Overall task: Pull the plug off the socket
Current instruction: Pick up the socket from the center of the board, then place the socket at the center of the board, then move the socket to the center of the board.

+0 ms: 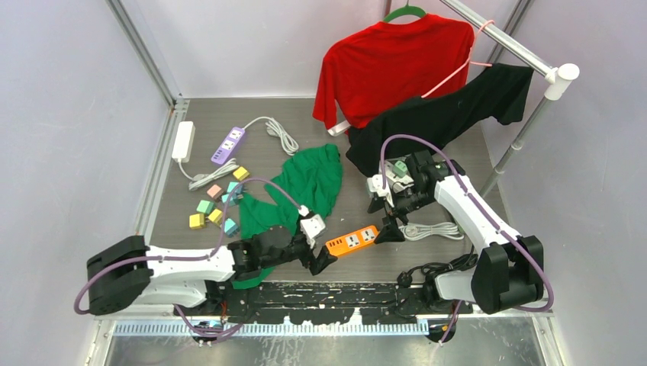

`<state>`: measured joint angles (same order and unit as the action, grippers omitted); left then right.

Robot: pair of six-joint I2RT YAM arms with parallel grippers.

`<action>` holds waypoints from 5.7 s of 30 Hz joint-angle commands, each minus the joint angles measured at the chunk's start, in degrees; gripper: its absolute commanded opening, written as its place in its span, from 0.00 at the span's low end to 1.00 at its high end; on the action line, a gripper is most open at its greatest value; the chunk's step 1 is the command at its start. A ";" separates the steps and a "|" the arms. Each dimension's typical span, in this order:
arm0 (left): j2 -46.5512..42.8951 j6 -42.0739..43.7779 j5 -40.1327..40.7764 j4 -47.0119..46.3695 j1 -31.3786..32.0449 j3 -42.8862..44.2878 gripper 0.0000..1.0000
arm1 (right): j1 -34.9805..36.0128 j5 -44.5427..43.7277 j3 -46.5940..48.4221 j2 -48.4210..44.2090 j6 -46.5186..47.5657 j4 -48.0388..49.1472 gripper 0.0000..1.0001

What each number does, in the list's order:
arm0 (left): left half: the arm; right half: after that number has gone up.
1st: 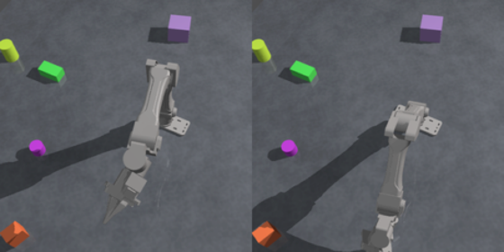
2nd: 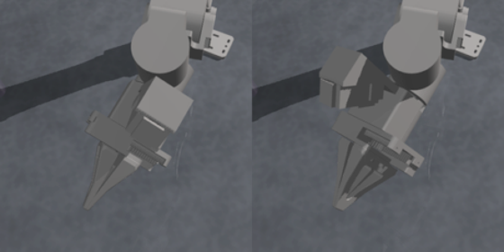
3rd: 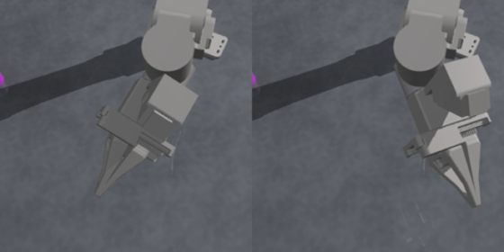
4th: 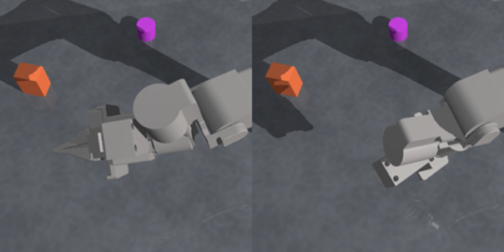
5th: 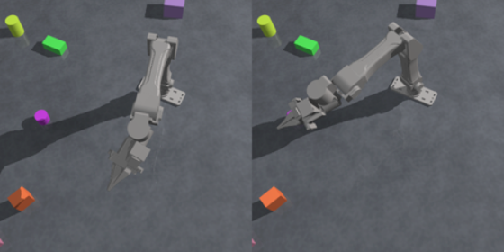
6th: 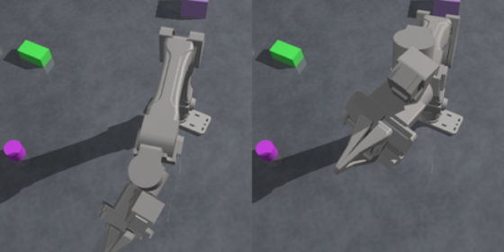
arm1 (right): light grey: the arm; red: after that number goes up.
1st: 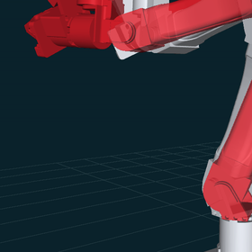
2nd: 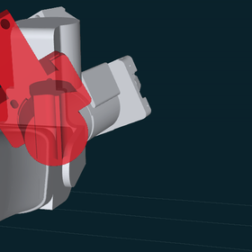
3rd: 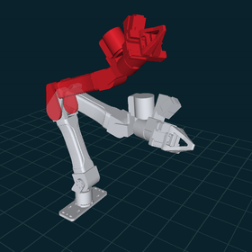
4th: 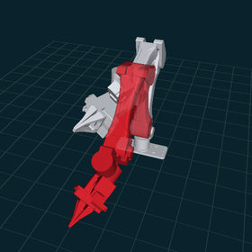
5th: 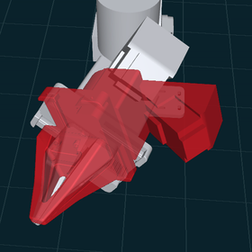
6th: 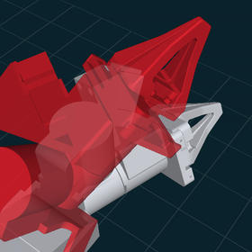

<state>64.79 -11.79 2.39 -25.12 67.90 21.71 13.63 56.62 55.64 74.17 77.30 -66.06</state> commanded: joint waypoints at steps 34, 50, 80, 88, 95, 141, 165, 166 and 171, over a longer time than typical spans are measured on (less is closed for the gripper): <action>29.53 13.61 2.69 -4.14 0.13 14.87 0.55 | -0.29 1.90 -0.33 -0.72 5.06 -2.66 1.00; 5.06 9.77 7.86 2.25 0.14 5.57 0.00 | -0.67 1.91 0.00 -1.55 5.81 -3.24 1.00; -17.59 3.72 10.92 20.02 -34.25 23.53 0.00 | -1.60 3.21 0.03 -1.13 5.64 -3.36 1.00; -3.57 -5.53 5.85 14.51 -50.16 35.17 0.00 | -1.60 3.86 -0.10 -1.12 5.82 -3.62 1.00; 8.45 -8.49 5.02 11.46 -55.10 34.22 0.00 | -1.63 4.10 -0.24 -1.64 6.37 -3.99 1.00; 18.21 -26.94 -17.01 43.04 -55.83 55.26 1.00 | -11.01 2.66 -0.66 -6.07 -3.96 3.88 1.00; -17.10 10.22 -18.80 39.68 -36.35 29.53 1.00 | -16.55 -35.94 -4.86 -1.58 -47.52 48.29 1.00; -17.01 10.02 -18.47 39.82 -36.35 29.79 1.00 | -16.41 -34.17 -5.26 -0.49 -47.12 49.37 1.00; -16.24 9.68 -18.08 40.31 -36.35 29.98 0.98 | -15.74 -34.31 -6.17 5.66 -47.71 56.45 1.00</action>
<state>49.08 -2.72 -15.20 20.38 31.55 49.98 -2.72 23.57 48.95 76.51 29.80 -17.78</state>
